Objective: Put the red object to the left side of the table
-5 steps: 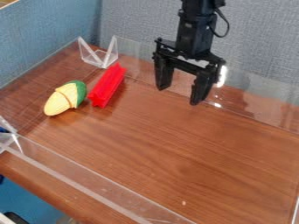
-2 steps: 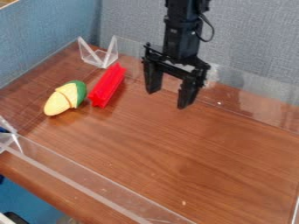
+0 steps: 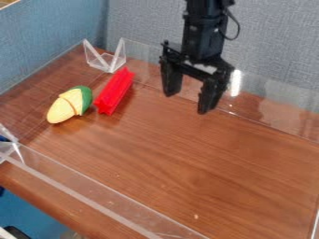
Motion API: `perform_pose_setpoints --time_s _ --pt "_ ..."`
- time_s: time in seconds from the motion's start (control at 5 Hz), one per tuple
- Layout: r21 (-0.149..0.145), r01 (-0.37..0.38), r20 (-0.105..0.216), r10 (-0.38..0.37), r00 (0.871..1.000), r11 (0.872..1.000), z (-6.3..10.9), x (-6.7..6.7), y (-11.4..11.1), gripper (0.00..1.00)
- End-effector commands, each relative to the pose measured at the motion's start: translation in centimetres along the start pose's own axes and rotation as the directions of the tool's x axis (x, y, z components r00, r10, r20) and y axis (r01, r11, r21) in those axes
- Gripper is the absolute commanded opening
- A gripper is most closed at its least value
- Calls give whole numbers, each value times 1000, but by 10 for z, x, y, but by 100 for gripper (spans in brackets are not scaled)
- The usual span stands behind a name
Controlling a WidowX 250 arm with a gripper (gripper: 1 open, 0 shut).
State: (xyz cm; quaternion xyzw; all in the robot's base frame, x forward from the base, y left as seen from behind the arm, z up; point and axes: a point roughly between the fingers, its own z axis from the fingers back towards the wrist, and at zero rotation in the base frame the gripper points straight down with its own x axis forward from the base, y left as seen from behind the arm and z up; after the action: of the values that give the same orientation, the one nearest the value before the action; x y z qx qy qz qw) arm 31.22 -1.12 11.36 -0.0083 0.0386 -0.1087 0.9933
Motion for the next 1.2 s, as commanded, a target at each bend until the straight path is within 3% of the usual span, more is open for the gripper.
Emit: perform_pose_setpoints --time_s 0.0,0.4,0.6,0.8,1.0 --pt "6 7 57 -7 998 1000 23 16 5 100" --pt "-30 -77 20 78 997 997 26 0 33 100" --pt "-27 -42 14 42 999 999 22 4 31 100" --pt "-31 -53 -2 53 999 998 14 10 31 100" --pt "-32 -51 -17 51 999 998 4 6 24 100"
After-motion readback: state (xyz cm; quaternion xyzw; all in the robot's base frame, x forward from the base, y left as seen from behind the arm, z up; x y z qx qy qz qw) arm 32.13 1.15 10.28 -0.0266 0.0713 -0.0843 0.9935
